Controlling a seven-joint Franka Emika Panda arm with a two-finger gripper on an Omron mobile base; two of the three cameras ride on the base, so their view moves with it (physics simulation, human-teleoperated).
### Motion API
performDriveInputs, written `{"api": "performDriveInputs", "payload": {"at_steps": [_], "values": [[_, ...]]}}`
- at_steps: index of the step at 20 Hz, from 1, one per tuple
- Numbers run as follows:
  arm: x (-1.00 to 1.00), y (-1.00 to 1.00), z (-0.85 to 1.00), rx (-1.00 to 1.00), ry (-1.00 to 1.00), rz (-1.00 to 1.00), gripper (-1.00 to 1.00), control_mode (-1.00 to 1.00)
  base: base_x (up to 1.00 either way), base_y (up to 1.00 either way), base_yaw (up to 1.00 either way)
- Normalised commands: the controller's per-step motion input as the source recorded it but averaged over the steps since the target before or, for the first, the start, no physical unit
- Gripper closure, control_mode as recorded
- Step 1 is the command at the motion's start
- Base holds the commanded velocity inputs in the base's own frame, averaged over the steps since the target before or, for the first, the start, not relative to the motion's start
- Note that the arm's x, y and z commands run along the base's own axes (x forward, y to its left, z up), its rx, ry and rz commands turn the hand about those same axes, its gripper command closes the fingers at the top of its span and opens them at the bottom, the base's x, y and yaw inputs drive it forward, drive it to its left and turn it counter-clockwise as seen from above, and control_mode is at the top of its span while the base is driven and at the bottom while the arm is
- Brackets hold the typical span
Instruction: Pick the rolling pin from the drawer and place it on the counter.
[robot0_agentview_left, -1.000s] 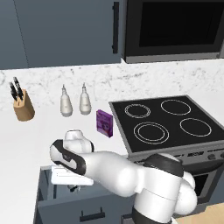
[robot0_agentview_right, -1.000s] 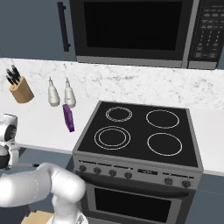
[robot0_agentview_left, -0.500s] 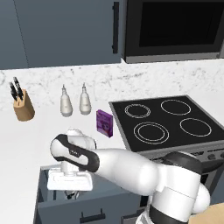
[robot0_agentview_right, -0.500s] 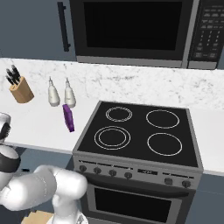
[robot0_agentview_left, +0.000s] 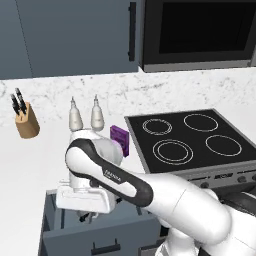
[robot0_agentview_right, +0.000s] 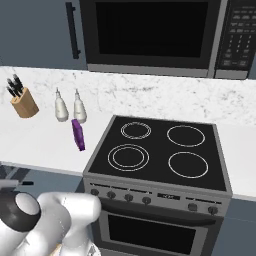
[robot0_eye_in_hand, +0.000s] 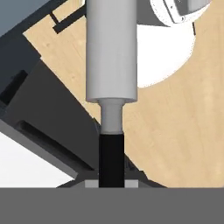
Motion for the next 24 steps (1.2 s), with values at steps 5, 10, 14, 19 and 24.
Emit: {"api": "performDriveInputs", "payload": {"at_steps": [5,10,14,19,24], "values": [[-0.10,-0.21,0.32,-0.34,-0.32,-0.01,1.00,-1.00,0.00,0.00,0.00],[0.16,-0.27,0.00,-0.35,-0.55,0.08,1.00,-1.00,0.00,0.00,0.00],[0.61,-0.82,0.01,-0.11,-0.19,0.16,1.00,-1.00,0.00,0.00,0.00],[0.63,-0.63,0.16,-0.08,-0.01,0.16,1.00,-1.00,0.00,0.00,0.00],[0.32,-0.19,-0.03,0.00,-0.01,0.03,1.00,-1.00,0.00,0.00,0.00]]}}
